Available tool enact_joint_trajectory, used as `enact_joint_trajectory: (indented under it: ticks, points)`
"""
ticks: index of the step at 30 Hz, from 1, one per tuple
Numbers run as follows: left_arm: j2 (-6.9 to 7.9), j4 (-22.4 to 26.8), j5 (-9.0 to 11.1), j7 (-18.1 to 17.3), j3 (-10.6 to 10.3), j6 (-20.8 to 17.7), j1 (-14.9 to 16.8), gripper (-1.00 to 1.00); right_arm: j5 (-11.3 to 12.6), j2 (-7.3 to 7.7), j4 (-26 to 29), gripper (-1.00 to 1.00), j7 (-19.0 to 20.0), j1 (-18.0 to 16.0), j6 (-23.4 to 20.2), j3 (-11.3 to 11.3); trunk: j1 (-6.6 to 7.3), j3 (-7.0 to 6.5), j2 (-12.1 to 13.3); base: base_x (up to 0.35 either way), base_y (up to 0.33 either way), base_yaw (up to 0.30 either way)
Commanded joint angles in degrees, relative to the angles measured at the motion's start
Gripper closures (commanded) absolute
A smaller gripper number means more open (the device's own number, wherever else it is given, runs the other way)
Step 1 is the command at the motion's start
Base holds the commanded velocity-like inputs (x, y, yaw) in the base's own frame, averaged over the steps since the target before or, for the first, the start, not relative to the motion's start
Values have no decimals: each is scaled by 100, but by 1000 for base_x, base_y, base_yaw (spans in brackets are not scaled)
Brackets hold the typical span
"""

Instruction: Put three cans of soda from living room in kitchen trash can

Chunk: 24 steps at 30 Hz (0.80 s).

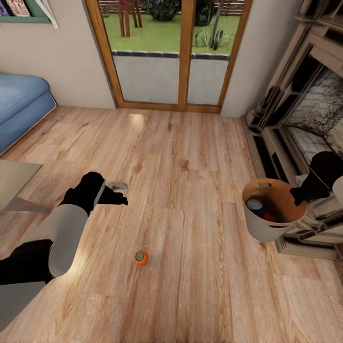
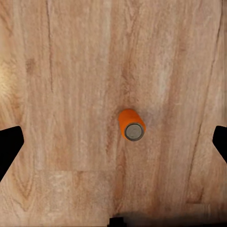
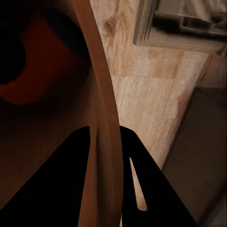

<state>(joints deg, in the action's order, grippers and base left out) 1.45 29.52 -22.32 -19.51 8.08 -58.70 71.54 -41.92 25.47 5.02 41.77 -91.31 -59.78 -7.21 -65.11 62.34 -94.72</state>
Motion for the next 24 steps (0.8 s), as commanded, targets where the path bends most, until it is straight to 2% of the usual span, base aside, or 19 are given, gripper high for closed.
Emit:
enact_joint_trajectory:
  ticks: [1,5,8,11,12,15,24]
  points:
    - [-34,1,-2,0,0,1,0,-100,70,2,0,100,7,-2,-22,49,23,-10,41,0,0,0]
    - [-128,28,-1,4,1,5,-3,-100,70,7,-1,100,-7,-1,-22,44,111,-47,202,0,0,0]
    - [-160,54,-1,-1,0,18,-6,-100,70,9,-1,100,-9,-1,-22,44,111,-21,202,0,0,0]
    - [-201,162,0,-18,1,22,-8,-100,70,10,-1,100,-11,-1,-22,44,45,57,82,0,0,0]
    - [-276,196,0,-2,1,13,-8,-100,70,10,-1,100,-11,-1,-22,44,23,82,41,0,0,0]
    - [-341,205,0,4,1,10,-8,-100,70,10,-1,100,-11,-1,-22,44,-43,159,-79,0,0,0]
    - [-412,203,-1,9,1,8,-8,-100,65,7,-1,100,-11,-54,-22,44,-241,400,-440,0,0,0]
